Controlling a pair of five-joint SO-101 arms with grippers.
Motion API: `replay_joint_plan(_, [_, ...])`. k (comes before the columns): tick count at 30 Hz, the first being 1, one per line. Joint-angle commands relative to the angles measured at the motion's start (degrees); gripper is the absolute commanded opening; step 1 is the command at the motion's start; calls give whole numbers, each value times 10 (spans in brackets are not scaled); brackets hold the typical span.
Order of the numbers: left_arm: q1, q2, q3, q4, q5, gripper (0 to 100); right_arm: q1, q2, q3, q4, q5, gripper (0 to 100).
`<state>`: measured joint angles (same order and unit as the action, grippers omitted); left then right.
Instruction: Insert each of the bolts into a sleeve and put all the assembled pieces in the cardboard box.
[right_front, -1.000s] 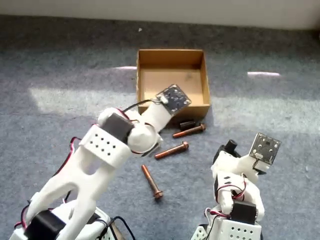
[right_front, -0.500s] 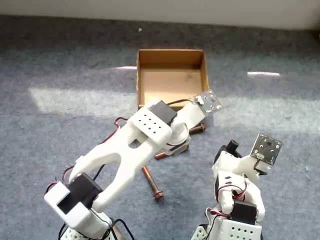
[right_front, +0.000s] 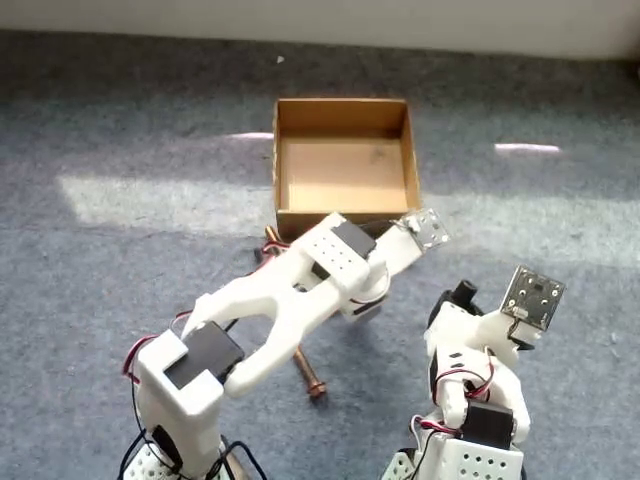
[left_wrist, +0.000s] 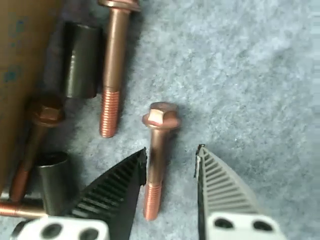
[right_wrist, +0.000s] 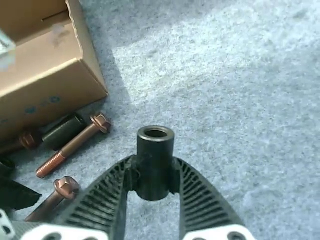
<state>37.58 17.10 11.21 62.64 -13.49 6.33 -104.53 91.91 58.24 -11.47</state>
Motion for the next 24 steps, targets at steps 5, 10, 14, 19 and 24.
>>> replay_joint_plan(5, [21,16,-29,-24,-2,178,7,-7,-22,-17,6,5])
replay_joint_plan(10, [21,41,-29,-36,-1,175,7,-7,-22,-16,6,5])
replay_joint_plan(14, [22,48,-36,-37,-3,82,7,-7,-22,-16,6,5])
replay_joint_plan(19, [22,44,-41,-34,-1,10,7,-7,-22,-16,6,5])
replay_joint_plan(24, [22,44,-42,-25,0,5,7,-7,-22,-16,6,5])
